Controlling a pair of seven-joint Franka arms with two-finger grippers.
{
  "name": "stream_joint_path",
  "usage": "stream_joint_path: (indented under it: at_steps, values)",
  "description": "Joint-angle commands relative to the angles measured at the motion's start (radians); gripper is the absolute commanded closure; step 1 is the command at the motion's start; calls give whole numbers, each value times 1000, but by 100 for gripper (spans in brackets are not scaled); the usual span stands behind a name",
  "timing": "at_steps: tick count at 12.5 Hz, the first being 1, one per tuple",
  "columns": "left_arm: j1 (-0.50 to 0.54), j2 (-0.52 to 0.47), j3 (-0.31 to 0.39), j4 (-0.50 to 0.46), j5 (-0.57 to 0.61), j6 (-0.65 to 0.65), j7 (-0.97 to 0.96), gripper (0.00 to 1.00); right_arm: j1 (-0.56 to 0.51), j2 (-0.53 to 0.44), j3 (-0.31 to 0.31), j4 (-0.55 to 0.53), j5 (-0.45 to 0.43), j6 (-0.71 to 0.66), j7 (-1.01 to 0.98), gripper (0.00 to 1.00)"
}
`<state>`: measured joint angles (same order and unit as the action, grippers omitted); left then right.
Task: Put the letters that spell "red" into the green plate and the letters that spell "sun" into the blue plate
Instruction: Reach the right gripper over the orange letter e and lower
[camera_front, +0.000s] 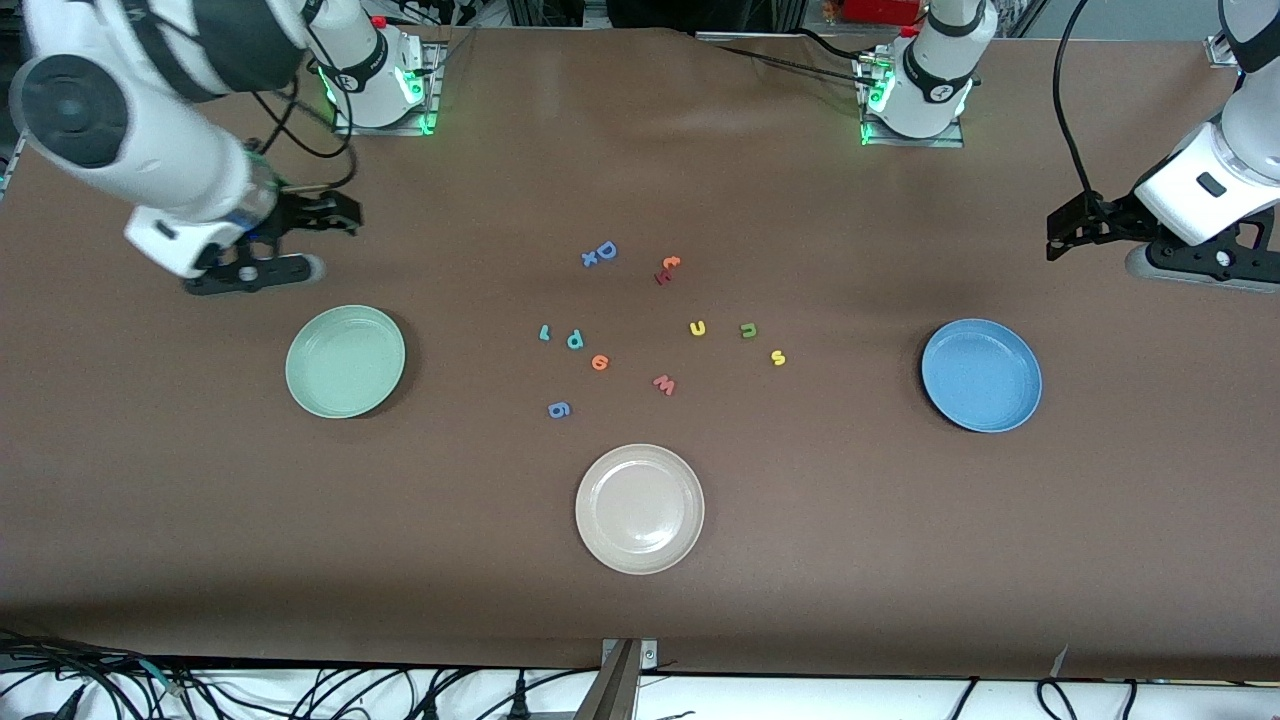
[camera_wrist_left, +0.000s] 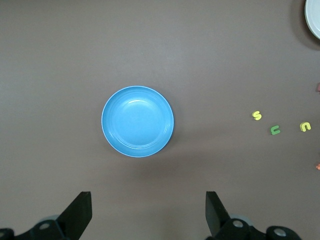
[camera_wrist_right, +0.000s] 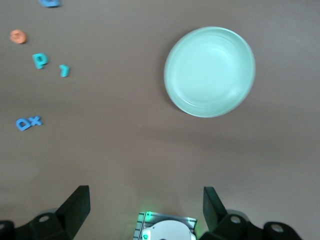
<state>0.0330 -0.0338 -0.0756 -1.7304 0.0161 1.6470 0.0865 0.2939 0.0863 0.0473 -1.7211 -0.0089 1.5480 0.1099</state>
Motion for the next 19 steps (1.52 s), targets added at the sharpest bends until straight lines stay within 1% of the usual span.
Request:
stream_joint_path:
  at_steps: [1, 3, 5, 6, 7, 8, 9, 10, 11, 14, 16, 17, 18, 19]
  values:
    - [-2, -3, 4, 15, -16, -1, 10, 0, 114, 67, -7, 20, -5, 70, 10, 0]
    - [-2, -1, 4, 26, -19, 11, 10, 0, 192, 160, -7, 108, 10, 93, 8, 0]
    - [-1, -3, 5, 26, -25, 26, 9, 0, 243, 290, -7, 228, 68, 136, 7, 0]
    - [-1, -5, 7, 26, -27, 37, 9, 0, 258, 349, -7, 270, 72, 162, 5, 0]
    - [-1, -5, 7, 26, -27, 42, 9, 0, 263, 403, -6, 284, 75, 209, -5, 0]
    - [-1, -5, 7, 26, -27, 42, 9, 0, 286, 435, 12, 284, 73, 281, 4, 0]
    - [1, -5, 8, 26, -27, 42, 9, 0, 309, 472, 17, 282, 67, 370, 7, 0]
    - [5, -5, 14, 26, -28, 40, 10, 0, 309, 510, 17, 282, 70, 459, 4, 0]
    - [18, -3, 14, 26, -30, 40, 12, 0, 314, 532, 19, 275, 70, 519, 7, 0]
    - [22, 18, 14, 26, -30, 40, 12, 0, 361, 587, 19, 270, 49, 566, -2, 1]
    - [18, 49, 10, 28, -19, 42, 24, 0, 369, 595, 19, 218, 18, 665, -4, 28]
    - [19, 64, 10, 26, -30, 42, 27, 0, 369, 596, 19, 198, 15, 696, -9, 47]
    - [13, 80, 8, 26, -31, 42, 25, 0, 369, 601, 19, 184, 15, 704, -9, 50]
    - [7, 92, 7, 26, -31, 42, 24, 0, 367, 606, 19, 169, -3, 710, -24, 50]
